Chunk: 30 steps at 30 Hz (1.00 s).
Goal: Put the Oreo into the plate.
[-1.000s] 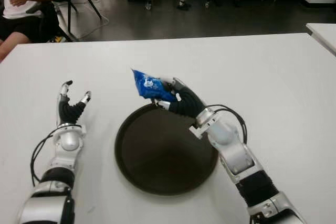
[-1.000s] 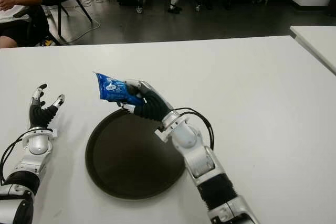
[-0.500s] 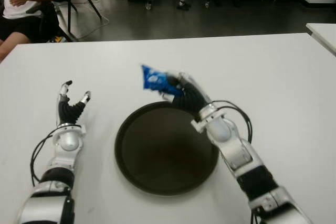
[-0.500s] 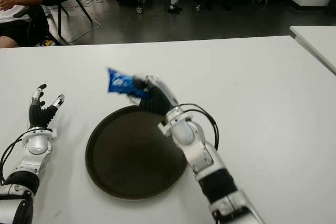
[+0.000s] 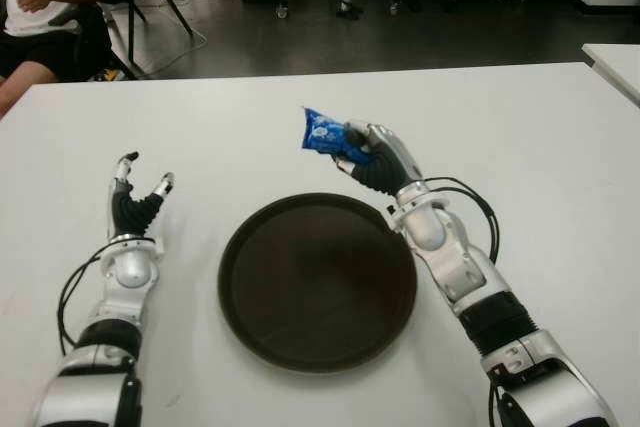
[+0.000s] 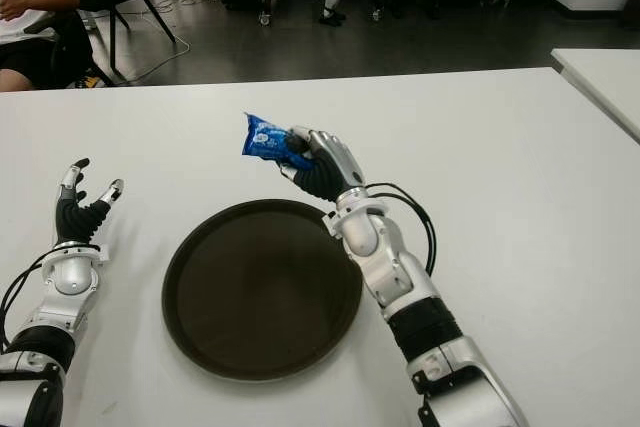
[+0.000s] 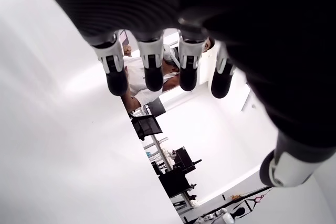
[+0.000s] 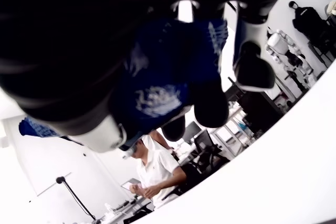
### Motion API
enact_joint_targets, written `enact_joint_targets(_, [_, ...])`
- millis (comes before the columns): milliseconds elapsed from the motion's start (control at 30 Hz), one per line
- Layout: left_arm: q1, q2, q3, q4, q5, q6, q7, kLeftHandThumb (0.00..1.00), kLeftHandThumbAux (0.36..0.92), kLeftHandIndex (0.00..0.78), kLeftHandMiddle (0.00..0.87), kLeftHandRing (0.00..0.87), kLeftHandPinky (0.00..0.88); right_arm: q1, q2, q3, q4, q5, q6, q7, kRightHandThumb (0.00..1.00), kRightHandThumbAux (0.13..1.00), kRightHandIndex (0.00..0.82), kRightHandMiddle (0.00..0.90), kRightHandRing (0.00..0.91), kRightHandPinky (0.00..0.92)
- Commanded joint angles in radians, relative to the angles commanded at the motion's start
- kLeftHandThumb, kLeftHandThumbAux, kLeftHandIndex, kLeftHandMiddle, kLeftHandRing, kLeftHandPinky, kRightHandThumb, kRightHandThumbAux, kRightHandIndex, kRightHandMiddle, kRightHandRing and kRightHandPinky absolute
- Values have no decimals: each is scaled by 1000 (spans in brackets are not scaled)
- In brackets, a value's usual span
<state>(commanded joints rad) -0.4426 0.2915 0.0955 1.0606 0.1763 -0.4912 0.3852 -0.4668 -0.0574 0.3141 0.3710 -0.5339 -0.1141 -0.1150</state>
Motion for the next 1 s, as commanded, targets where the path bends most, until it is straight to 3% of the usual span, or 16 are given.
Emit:
enact_joint_targets(567, [-3,6,-10,7,19,-4,5,0,563,0,0,0,0,9,-18,16,-4,-6,-87,-32,724,710,441,859,849,832])
enact_joint_targets(1000, [-8,-5,3,4,-2,29,9,0,579,0,0,0,0,13,-26,12,-22,36,-102,22,724,709,441,858,848,835])
